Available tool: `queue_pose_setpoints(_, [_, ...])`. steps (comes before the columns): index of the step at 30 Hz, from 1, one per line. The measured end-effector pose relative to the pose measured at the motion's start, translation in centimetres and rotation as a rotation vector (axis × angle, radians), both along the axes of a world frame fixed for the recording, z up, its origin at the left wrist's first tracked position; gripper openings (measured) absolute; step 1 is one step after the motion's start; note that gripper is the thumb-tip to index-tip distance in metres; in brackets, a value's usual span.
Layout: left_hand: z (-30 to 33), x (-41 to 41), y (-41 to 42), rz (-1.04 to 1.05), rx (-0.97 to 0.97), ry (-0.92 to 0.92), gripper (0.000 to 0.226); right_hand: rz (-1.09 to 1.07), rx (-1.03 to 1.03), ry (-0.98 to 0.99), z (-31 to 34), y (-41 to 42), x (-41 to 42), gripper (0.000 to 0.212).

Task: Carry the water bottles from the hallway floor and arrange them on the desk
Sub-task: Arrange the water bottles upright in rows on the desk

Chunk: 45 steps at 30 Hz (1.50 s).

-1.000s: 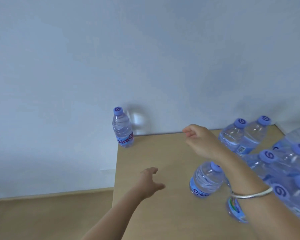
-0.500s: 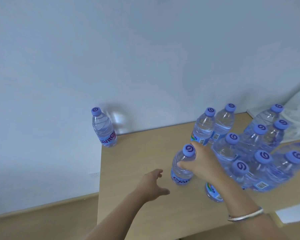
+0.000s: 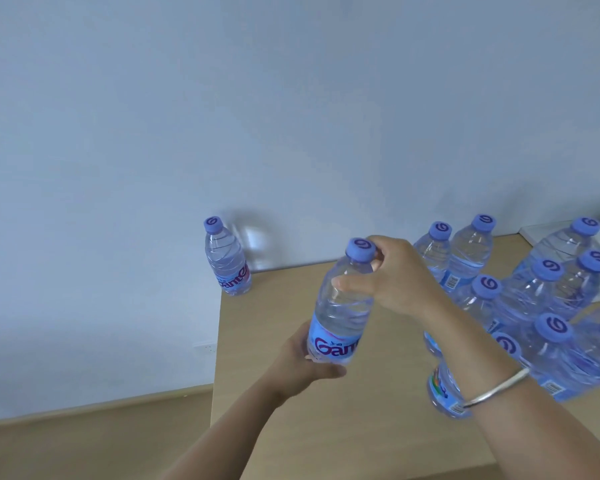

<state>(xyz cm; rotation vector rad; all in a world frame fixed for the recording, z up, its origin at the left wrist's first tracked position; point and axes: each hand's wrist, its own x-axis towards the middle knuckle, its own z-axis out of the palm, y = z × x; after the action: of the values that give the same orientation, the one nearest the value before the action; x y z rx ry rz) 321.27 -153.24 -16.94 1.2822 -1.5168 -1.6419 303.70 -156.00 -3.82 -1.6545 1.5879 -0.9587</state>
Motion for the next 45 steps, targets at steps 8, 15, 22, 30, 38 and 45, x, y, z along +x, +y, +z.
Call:
queue_pose_setpoints(8, [3.4,4.2,0.9,-0.096,0.080,0.141,0.050,0.368,0.203,-0.252,1.6,-3.2,2.7,0.039])
queue_pose_setpoints(15, [3.8,6.4,2.1,-0.060,0.115,0.115,0.049,0.529,0.226,-0.373,0.6,-4.0,6.0,0.054])
queue_pose_setpoints(22, [1.6,8.0,2.4,0.299,-0.051,-0.113,0.044,0.598,0.194,-0.383,-1.7,-4.8,9.1,0.045])
queue_pose_setpoints(30, [-1.0,9.8,1.7,0.456,-0.083,-0.175,0.047,0.685,0.207,-0.246,-2.7,-6.0,12.2,0.048])
queue_pose_setpoints(38, [-2.6,13.0,-1.0,0.450,-0.075,-0.270,0.046,0.692,0.155,-0.024,-3.3,-7.9,14.2,0.046])
queue_pose_setpoints(45, [-3.6,14.9,-3.7,0.416,-0.075,-0.385,0.046,0.637,0.125,-0.001,-4.1,-8.8,15.7,0.050])
